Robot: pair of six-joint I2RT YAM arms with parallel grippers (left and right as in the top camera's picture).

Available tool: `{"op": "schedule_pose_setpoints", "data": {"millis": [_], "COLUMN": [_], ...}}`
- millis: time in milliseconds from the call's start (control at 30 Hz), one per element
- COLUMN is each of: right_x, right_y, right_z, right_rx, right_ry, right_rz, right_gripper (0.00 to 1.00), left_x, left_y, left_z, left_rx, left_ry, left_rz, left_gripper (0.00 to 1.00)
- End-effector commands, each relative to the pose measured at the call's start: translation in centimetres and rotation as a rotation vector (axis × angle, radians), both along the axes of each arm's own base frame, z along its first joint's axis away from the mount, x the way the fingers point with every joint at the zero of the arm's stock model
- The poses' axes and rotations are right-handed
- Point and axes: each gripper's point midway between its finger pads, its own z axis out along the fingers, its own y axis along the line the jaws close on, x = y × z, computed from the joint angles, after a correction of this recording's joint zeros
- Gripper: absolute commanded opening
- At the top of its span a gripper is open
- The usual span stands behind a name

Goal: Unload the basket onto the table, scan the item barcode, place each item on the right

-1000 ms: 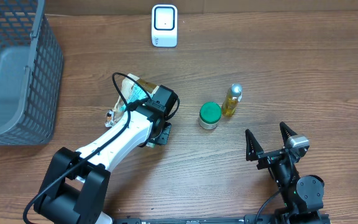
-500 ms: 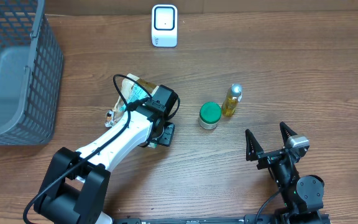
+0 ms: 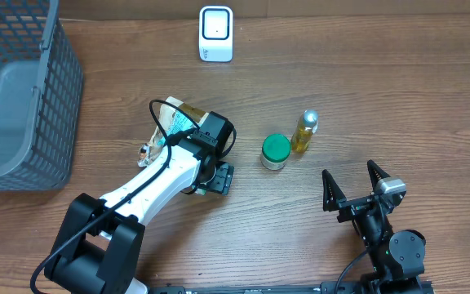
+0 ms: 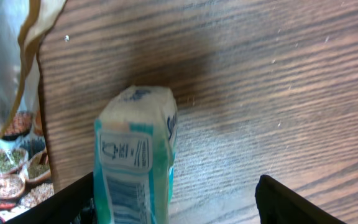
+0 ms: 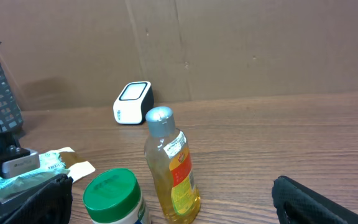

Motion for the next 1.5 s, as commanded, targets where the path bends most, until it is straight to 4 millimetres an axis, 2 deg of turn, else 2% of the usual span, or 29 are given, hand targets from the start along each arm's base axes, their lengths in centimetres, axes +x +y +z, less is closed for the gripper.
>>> {"op": "schedule_pose_setpoints", "data": {"millis": [0, 200, 367, 600, 667, 833, 933, 1167, 1300, 1400, 1467], "right_x": [0.0, 0.0, 0.0, 0.0, 0.0, 0.0, 0.0, 0.0, 0.0, 0.0, 0.0], "right_y": [-0.2, -0.2, -0.2, -0.2, -0.2, -0.2, -0.2, -0.2, -0.2, -0.2, -0.2], "right_z": [-0.2, -0.2, -0.2, -0.2, -0.2, -0.2, -0.2, -0.2, -0.2, -0.2, -0.2], "right_rx": [-0.002, -0.002, -0.003, -0.002, -0.003, -0.002, -0.002, -0.003, -0.002, -0.002, -0.003], "right_ry": [-0.005, -0.005, -0.005, -0.005, -0.005, -0.005, -0.005, -0.005, -0.005, -0.005, -0.005], "right_rz": [-0.012, -0.013, -0.013, -0.013, -0.013, -0.013, -0.013, -0.012, -0.013, -0.013, -0.013], "right_gripper": [1.0, 1.0, 1.0, 1.0, 1.0, 1.0, 1.0, 1.0, 1.0, 1.0, 1.0], "left_x": [0.1, -0.2, -0.4, 0.6, 0.8, -0.1, 0.1, 1.8, 1.3, 1.1, 0.6], "left_y": [0.0, 0.1, -0.8, -1.4, -2.3, -6.4, -6.6, -5.3, -3.1, -1.0, -0.7], "left_z": [0.2, 0.0, 0.1, 2.1, 2.9, 4.4, 4.9, 7.1, 6.3, 5.3, 4.7], "left_rx": [-0.009, -0.014, -0.058, -0.068, -0.112, -0.34, -0.36, -0.366, -0.288, -0.173, -0.153], "left_ry": [0.017, 0.03, 0.048, 0.035, 0.044, 0.109, 0.11, 0.088, 0.123, 0.12, 0.131], "left_rz": [0.019, 0.069, 0.064, 0.063, 0.057, -0.031, -0.029, 0.007, 0.054, 0.081, 0.093], "left_gripper": [0.77, 0.77, 0.71, 0.69, 0.69, 0.7, 0.68, 0.7, 0.63, 0.63, 0.62]}}
